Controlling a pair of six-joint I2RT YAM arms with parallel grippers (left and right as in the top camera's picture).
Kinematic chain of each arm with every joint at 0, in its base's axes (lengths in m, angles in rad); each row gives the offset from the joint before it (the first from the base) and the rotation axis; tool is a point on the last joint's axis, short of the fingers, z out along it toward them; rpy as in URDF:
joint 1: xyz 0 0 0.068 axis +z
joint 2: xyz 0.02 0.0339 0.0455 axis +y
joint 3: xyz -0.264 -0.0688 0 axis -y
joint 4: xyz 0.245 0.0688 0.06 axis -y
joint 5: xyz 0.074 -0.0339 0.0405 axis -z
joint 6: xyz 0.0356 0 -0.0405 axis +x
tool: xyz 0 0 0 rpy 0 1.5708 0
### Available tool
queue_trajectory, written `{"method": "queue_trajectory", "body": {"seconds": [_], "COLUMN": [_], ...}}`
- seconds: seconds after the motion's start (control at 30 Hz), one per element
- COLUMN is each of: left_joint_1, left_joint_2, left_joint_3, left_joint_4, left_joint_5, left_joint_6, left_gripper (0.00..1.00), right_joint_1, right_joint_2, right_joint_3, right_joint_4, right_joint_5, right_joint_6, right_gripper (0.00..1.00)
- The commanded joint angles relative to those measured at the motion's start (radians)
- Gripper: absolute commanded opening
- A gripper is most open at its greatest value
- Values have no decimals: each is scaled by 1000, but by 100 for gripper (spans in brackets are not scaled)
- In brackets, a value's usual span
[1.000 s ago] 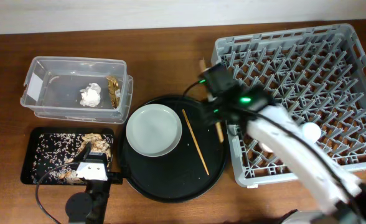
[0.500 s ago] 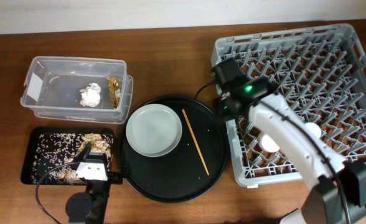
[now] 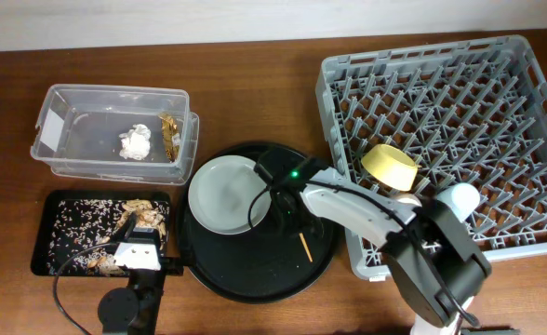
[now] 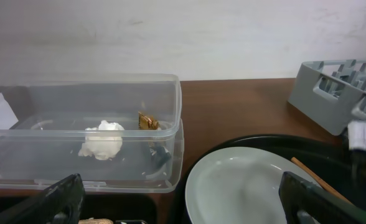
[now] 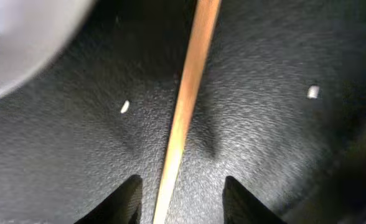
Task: Sort waste into correct bins and load items into the dishwasher rack
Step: 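Grasp the white plate's rim with the right gripper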
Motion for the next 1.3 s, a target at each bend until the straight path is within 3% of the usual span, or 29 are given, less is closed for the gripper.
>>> {"method": "queue_trajectory", "body": {"seconds": [0.0,0.13,0.3,0.47,0.67,0.7,0.73,0.77,0.87,1.0,1.13,1.27], "left_joint_1": [6,6,6,6,6,6,6,6,6,6,6,6], "left_joint_2": [-5,-5,-5,-5,-5,-5,-5,-5,-5,-5,-5,-5], "left_joint_3": [-9,-9,-9,-9,-9,-9,-9,-9,-9,-9,-9,-9], "left_joint_4": [3,3,3,3,3,3,3,3,3,3,3,3], "left_joint_5": [10,10,10,10,10,10,10,10,10,10,10,10], "left_joint_6": [12,12,12,12,12,12,12,12,12,12,12,12], "left_gripper": [99,99,99,99,99,99,99,99,99,99,99,99], "right_joint_1": [1,0,-55,-233,-383,-384,-380,-370,-320,-192,-59,-5], "right_joint_2": [43,35,-143,-349,-269,-255,-244,-247,-289,-307,-216,-53], "right_joint_3": [-16,-15,70,127,116,116,116,117,132,129,90,80], "right_joint_4": [3,2,-55,-53,-58,-62,-70,-82,-101,-80,48,146], "right_joint_5": [-18,-27,39,56,80,82,82,71,-46,-158,-158,-159], "right_joint_6": [5,16,21,13,-76,-83,-82,-81,-52,216,456,581], "right_gripper": [33,5,4,4,5,18,43,48,53,59,60,61]}}
